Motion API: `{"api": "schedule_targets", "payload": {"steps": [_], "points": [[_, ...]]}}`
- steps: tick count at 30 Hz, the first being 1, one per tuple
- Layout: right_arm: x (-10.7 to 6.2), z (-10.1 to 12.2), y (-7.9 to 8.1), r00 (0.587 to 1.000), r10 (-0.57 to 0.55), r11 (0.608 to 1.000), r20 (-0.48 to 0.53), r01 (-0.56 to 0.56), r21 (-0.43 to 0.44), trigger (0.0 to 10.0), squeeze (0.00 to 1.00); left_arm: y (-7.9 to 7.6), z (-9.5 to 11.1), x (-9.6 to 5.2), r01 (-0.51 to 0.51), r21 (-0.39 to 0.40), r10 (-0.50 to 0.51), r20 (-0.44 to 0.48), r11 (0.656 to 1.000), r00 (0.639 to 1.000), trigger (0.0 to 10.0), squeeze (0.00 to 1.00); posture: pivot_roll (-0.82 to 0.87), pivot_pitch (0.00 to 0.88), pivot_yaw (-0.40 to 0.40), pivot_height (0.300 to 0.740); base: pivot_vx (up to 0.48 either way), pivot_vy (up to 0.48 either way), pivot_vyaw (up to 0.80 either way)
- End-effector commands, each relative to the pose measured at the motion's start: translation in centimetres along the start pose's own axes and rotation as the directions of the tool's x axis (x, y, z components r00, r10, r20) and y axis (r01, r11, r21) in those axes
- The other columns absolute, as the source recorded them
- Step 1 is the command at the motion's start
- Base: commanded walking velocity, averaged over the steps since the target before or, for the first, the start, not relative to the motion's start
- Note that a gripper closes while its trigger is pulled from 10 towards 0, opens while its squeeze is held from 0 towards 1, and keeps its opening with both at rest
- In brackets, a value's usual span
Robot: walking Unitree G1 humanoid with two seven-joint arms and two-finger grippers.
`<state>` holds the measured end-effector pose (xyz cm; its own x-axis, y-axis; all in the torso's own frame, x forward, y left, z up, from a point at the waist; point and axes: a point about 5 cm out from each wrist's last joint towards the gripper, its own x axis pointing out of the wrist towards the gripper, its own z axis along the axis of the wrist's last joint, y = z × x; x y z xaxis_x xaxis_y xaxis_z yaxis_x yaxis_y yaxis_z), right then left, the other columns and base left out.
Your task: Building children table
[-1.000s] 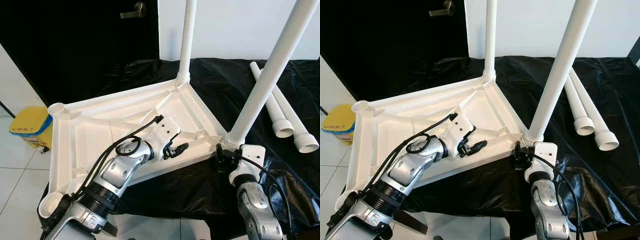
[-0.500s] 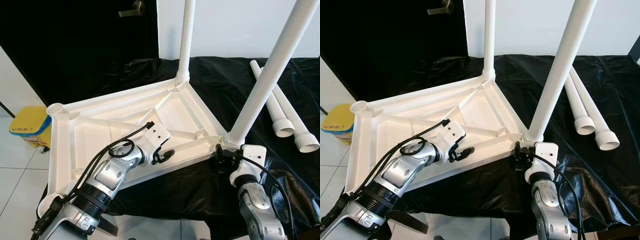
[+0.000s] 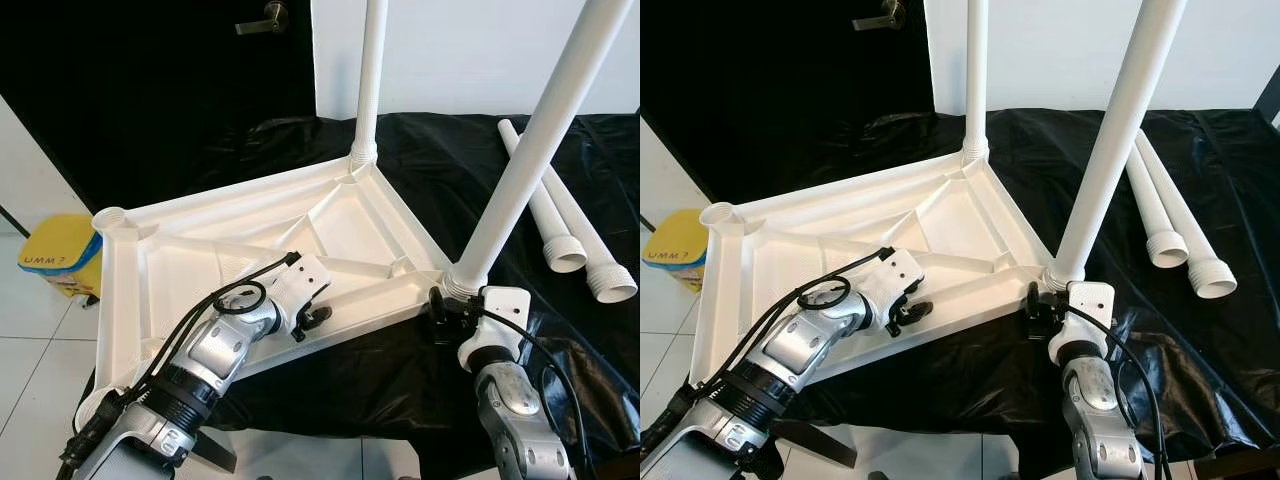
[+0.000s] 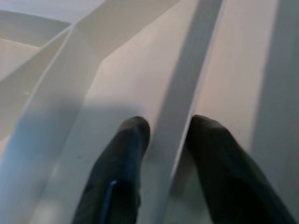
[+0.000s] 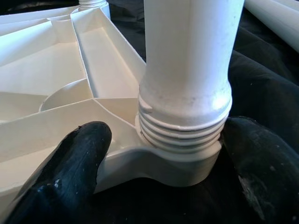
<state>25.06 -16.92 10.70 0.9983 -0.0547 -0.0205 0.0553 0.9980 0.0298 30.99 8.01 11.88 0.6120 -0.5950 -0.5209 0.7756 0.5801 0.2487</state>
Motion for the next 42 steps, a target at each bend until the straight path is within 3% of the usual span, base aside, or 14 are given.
{"api": "schedule_targets", "payload": {"steps": [1,8,10,20,26,27,33,34,35,36,42], "points": [[-0.1,-1.0,0.3,0.998,0.02,1.0,-0.058,-0.019,0.005,10.0,0.0,0.7,-1.3,0.0,-0.042,-0.042,0.04,-0.061,0.998,0.997,0.0,0.0,-0.23,0.085,0.057,0.74,0.0,0.0,0.0],[0.0,-0.9,0.3,0.998,0.016,1.0,-0.054,-0.016,0.009,10.0,0.0,0.2,-0.6,0.8,-0.057,-0.076,0.054,-0.041,0.996,0.998,0.0,0.0,-0.23,0.084,0.056,0.74,0.0,0.0,0.0],[0.1,-0.8,0.4,0.999,0.015,1.0,-0.052,-0.014,0.012,10.0,0.0,0.0,0.5,1.5,-0.079,-0.097,0.079,-0.006,0.992,0.997,0.0,0.0,-0.23,0.081,0.056,0.74,0.0,0.0,0.0],[0.4,-0.7,0.5,0.999,0.014,1.0,-0.047,-0.013,0.014,10.0,0.0,-0.1,1.9,2.3,-0.092,-0.093,0.095,0.026,0.991,0.995,0.0,0.0,-0.23,0.077,0.056,0.74,0.0,0.0,0.0],[0.6,-0.5,0.7,0.999,0.013,1.0,-0.041,-0.012,0.02,10.0,0.0,-0.7,4.7,4.0,-0.117,-0.104,0.127,0.093,0.988,0.988,0.0,0.0,-0.24,0.075,0.058,0.74,0.0,0.0,0.0],[0.6,-0.5,0.8,0.999,0.013,1.0,-0.04,-0.012,0.023,10.0,0.0,-1.1,5.3,4.4,-0.108,-0.092,0.117,0.101,0.99,0.988,10.0,0.0,-0.24,0.075,0.059,0.74,0.0,0.0,0.0],[0.7,-0.6,0.9,0.999,0.011,1.0,-0.041,-0.01,0.026,10.0,0.0,-1.5,5.7,4.5,-0.082,-0.099,0.093,0.115,0.992,0.989,10.0,0.0,-0.24,0.074,0.061,0.74,0.0,0.0,0.0],[0.7,-0.6,0.9,0.999,0.01,1.0,-0.041,-0.009,0.028,10.0,0.0,-1.6,5.8,4.5,-0.069,-0.11,0.083,0.127,0.992,0.988,10.0,0.22,-0.24,0.074,0.063,0.74,0.0,0.0,0.0],[0.7,-0.6,0.9,0.999,0.01,1.0,-0.041,-0.009,0.028,10.0,0.0,-1.6,5.8,4.5,-0.069,-0.11,0.083,0.127,0.992,0.988,10.0,0.22,-0.24,0.074,0.063,0.74,0.0,0.0,0.0],[0.7,-0.6,0.9,0.999,0.008,1.0,-0.041,-0.007,0.03,10.0,0.0,-1.5,6.0,4.4,-0.06,-0.124,0.078,0.141,0.99,0.987,10.0,1.0,-0.24,0.074,0.063,0.74,0.0,0.0,0.0],[0.9,-0.6,1.0,0.999,0.005,0.999,-0.042,-0.004,0.034,10.0,0.0,-0.9,6.7,3.9,-0.034,-0.152,0.066,0.209,0.988,0.976,10.0,1.0,-0.24,0.072,0.063,0.74,0.0,0.0,0.0]]}}
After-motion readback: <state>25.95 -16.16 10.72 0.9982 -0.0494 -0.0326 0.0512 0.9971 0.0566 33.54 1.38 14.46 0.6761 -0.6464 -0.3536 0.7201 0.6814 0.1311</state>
